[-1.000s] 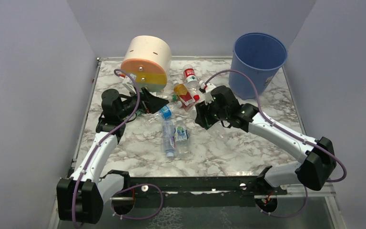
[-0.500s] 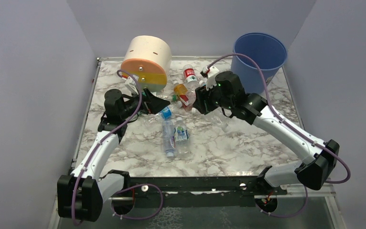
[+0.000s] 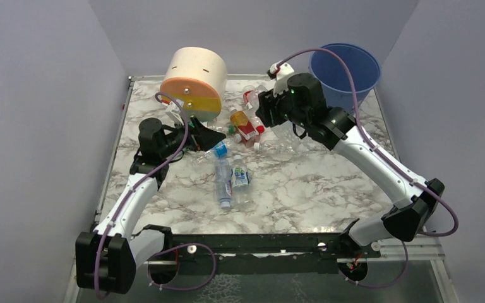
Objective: Put the plastic bottles in the bin
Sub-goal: Place the plastic bottle in the trash bin.
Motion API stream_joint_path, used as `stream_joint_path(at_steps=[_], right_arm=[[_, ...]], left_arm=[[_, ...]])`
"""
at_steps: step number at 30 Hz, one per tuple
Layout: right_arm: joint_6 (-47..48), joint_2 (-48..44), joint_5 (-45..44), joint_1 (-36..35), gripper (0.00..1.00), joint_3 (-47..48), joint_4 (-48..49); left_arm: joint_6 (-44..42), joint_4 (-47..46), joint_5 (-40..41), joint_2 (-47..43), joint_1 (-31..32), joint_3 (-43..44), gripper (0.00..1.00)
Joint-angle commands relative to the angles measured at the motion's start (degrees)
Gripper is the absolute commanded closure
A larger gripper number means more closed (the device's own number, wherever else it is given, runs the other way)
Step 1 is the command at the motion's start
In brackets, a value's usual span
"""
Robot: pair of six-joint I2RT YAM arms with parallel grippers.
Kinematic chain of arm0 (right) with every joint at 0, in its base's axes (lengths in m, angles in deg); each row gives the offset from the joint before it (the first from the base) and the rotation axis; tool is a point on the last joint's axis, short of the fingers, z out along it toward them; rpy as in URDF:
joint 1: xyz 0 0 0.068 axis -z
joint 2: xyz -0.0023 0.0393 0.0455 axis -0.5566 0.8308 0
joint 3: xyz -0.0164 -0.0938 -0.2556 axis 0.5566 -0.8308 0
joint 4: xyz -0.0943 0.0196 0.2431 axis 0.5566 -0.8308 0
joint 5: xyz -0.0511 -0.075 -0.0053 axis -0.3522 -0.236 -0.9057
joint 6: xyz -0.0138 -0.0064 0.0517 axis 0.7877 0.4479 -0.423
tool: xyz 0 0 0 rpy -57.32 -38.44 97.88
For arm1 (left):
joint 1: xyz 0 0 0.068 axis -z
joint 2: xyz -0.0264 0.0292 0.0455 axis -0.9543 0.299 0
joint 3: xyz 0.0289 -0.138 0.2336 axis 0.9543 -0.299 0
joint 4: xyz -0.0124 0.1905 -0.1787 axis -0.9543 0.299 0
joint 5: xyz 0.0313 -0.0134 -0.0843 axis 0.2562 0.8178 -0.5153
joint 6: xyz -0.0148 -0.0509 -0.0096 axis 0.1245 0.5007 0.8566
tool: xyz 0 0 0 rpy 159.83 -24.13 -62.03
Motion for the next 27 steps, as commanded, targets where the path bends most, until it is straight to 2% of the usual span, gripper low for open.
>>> stream_joint_path(at_steps=[1, 16, 23, 27], right_arm=[[1.7, 2.5, -1.7, 3.4, 0.52, 5.5, 3.0], [0.0, 10.7, 6.6, 22.6, 0.53, 18.7, 7.9], [-6.0, 13.8, 14.2, 34.3, 0.53, 25.6, 9.9], [-9.6, 15.7, 18.0, 38.1, 0.53, 27.6, 12.5]], left_arm=[[-0.1, 0.7, 1.3, -2.0, 0.3, -0.3, 0.01], [0.1, 2.3, 0.9, -4.0, 0.5, 0.4, 0.01], [0.6, 2.8, 0.4, -3.7, 0.8, 1.3, 0.01], [0.2, 3.6, 0.7, -4.1, 1.1, 1.4, 0.01]])
